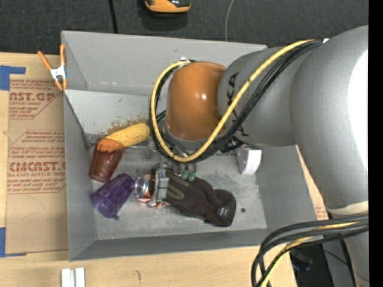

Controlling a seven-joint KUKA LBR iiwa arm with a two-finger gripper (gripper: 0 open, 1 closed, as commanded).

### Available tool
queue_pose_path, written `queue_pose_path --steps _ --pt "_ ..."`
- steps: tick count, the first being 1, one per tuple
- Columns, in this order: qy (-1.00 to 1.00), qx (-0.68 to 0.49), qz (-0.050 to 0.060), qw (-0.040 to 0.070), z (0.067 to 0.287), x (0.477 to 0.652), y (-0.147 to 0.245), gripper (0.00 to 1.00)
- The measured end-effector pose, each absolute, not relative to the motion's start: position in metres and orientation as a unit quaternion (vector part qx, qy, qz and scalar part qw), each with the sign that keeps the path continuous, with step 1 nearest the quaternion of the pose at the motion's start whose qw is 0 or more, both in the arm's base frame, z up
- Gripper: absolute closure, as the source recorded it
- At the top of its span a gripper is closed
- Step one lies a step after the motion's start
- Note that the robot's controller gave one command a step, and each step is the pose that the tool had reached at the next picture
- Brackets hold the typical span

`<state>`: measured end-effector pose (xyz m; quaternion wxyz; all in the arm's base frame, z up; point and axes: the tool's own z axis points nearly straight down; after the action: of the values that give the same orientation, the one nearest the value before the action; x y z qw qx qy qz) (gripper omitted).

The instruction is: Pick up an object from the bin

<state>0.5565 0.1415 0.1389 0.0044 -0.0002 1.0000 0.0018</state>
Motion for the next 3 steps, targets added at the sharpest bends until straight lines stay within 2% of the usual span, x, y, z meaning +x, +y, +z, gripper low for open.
queue_pose_path --steps 1,2,3 --pt "0.999 -0.041 0.0 0.002 0.076 0.529 0.143 0.0" --pt "1.0 -0.024 0.004 0.005 0.043 0.525 0.147 1.0" --pt "1.0 -0.008 0.003 0.0 0.058 0.53 0.145 1.0"
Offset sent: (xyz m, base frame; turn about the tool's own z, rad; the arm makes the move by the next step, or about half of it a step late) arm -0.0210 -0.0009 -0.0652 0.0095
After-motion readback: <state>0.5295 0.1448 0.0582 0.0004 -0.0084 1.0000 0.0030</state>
